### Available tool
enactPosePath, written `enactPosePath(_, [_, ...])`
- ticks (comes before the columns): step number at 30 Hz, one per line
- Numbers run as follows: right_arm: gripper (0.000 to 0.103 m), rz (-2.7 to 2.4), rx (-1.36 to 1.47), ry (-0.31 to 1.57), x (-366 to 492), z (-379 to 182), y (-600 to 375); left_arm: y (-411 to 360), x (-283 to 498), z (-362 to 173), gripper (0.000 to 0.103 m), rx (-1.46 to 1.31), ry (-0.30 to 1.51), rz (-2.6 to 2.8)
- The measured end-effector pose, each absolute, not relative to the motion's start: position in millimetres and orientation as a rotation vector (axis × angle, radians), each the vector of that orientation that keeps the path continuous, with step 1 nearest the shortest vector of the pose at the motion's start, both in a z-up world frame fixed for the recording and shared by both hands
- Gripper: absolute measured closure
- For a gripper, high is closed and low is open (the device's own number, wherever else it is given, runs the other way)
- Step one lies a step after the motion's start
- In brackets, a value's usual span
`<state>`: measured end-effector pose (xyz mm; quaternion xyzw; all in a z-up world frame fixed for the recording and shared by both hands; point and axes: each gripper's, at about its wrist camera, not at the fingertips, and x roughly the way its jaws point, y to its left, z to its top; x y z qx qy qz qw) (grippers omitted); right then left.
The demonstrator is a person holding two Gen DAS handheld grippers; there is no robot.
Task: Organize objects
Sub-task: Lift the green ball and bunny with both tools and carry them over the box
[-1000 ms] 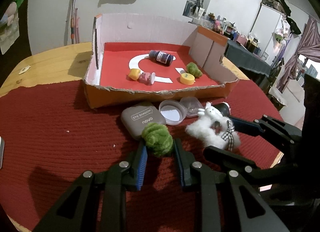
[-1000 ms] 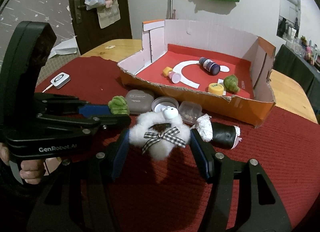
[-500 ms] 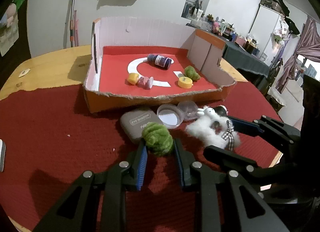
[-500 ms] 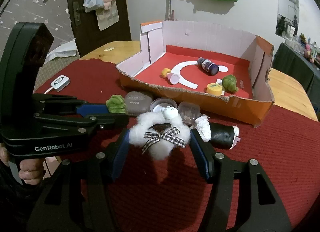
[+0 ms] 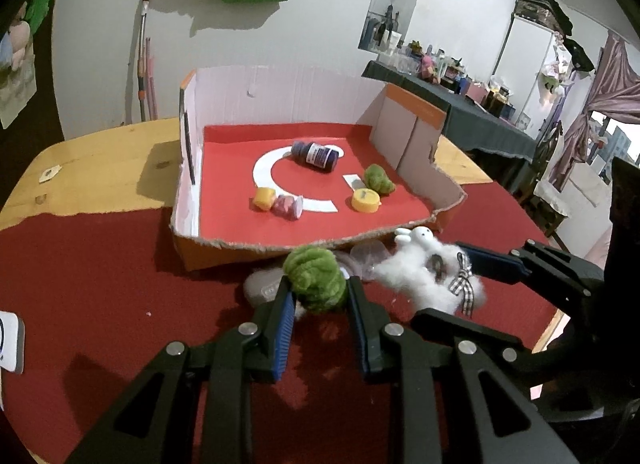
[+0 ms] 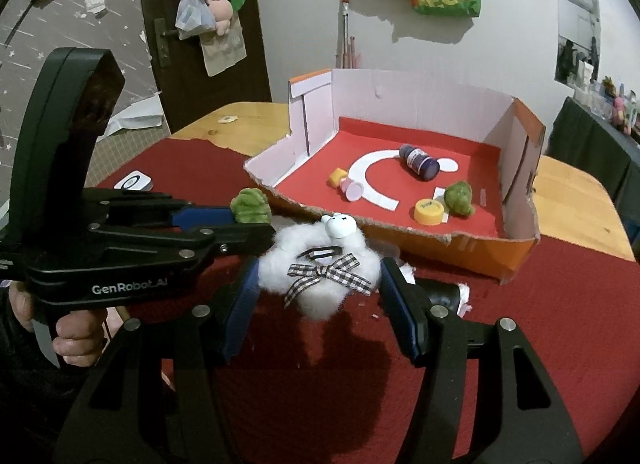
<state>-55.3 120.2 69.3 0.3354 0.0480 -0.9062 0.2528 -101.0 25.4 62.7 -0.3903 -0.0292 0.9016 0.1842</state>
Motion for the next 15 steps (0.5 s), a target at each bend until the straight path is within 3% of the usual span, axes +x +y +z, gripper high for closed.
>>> enactPosePath(15, [0.045,-2.475,0.896,0.116,-71.2,80.3,124.2,23.5,-116.3,69.9,0.076,-1.096,-0.088,2.548])
